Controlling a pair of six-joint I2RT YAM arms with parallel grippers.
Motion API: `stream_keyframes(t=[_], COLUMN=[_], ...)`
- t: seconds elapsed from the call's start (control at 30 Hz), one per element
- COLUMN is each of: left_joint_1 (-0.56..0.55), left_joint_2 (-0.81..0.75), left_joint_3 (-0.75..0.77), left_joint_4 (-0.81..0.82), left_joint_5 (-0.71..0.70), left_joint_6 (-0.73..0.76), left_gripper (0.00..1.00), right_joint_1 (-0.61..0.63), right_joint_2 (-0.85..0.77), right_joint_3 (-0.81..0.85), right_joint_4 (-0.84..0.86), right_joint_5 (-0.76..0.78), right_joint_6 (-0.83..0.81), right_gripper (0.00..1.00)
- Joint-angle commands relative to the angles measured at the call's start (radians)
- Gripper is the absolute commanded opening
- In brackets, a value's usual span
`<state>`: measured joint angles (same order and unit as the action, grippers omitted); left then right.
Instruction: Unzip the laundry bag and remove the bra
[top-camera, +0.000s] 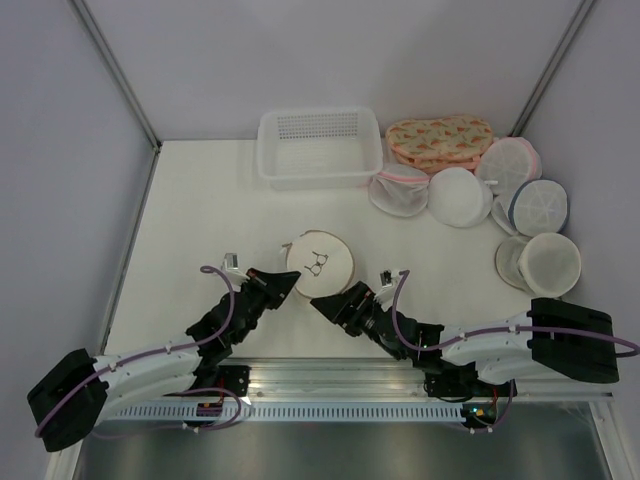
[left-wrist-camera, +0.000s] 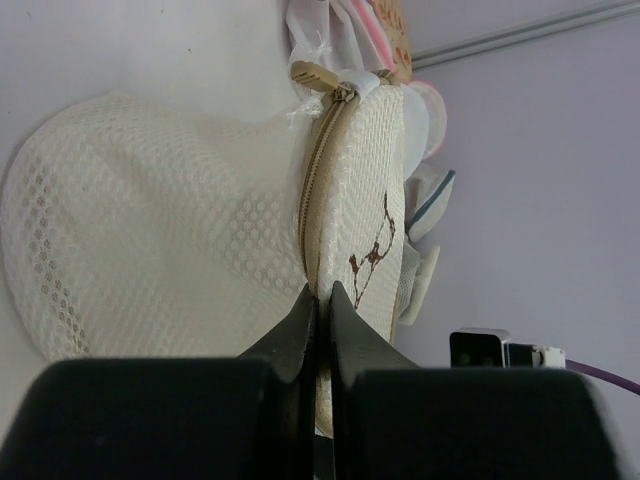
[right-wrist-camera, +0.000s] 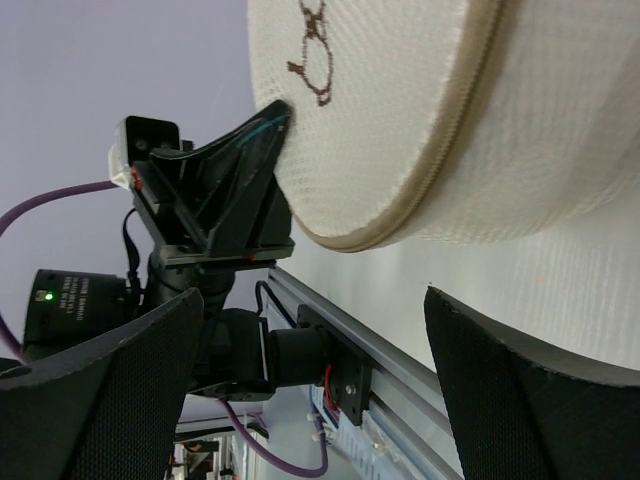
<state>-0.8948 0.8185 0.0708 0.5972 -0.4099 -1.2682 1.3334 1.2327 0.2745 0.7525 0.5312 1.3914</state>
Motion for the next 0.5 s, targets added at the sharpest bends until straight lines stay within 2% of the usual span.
stream_keyframes(t=[0.0, 0.13, 0.23, 0.47], left_joint_1=[-0.01, -0.021, -0.044, -0.075], left_joint_2=[-0.051, -0.1, -0.137, -0.156], left_joint_3=[0.009, -0.017, -0.06, -0.057], left_joint_4=[-0.023, -0.054, -0.062, -0.079], left_joint_5=[-0.009, 0.043, 0.033, 0.04], left_joint_6=[-0.013, -0.022, -0.043, -0.042], left_gripper=[0.02, 0.02, 0.02, 0.02], right_joint_1=[0.003, -0.014, -0.016, -0.04], right_joint_2=[0.033, 0.011, -0.006, 0.043], right_joint_3=[-0.008, 0.02, 0.04, 0.049], right_joint_4=[0.083, 0.018, -0.03, 0.005], right_joint_5=[0.009, -0.02, -0.007, -0.019], right_joint_6=[0.011, -0.018, -0.043, -0.034], right_gripper=[0.95, 0.96, 0.96, 0.95])
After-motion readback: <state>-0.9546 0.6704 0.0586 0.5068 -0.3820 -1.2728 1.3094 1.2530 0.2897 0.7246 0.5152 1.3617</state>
